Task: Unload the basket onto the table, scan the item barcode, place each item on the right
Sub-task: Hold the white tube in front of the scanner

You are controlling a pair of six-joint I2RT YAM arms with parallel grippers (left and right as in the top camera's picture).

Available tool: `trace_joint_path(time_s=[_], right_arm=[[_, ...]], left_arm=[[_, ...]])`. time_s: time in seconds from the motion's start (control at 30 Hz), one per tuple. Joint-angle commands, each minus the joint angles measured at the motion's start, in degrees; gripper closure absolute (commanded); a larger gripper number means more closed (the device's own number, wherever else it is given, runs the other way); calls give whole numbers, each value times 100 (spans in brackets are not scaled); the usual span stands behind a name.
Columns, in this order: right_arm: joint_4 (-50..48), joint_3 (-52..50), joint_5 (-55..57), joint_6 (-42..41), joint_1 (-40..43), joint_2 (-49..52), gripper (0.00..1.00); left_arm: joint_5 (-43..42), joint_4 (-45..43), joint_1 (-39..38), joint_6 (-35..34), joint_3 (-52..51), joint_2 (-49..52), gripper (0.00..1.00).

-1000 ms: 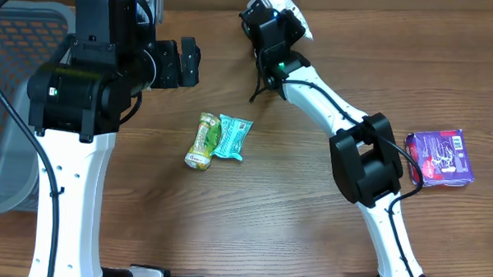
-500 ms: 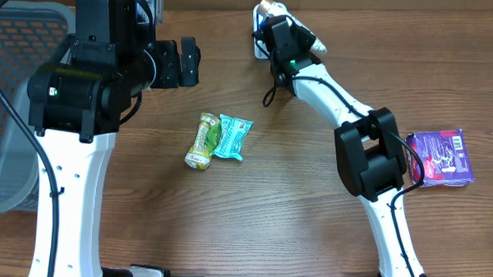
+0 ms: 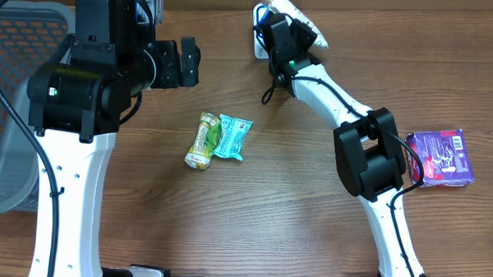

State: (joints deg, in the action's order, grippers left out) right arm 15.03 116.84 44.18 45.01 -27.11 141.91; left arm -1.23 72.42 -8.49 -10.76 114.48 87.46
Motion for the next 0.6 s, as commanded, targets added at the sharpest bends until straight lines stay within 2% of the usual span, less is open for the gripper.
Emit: trace_joint_path(time_s=[0.0,0.13,0.2,0.33,0.4,0.53,0.57], right_arm=[[-142,55,520,39,-50,-586,96],[-361,55,1154,973,-267,-586,96],[-756,55,1707,970,-415,-586,96],[-796,55,2144,968,-498,-586,96],[-791,55,2763,938,-577,-632,96],[-756,55,3145,420,-876,-940,97],[-498,55,3115,247,-994,-1106,97]], left_arm=[[20,-24,22,48,4,28,0],[20,-22,22,48,4,28,0],[20,-24,22,48,4,28,0],[20,-24,22,48,4,28,0],[20,-22,22,48,4,28,1],[20,-22,22,48,4,28,1],[20,-22,22,48,4,28,0]])
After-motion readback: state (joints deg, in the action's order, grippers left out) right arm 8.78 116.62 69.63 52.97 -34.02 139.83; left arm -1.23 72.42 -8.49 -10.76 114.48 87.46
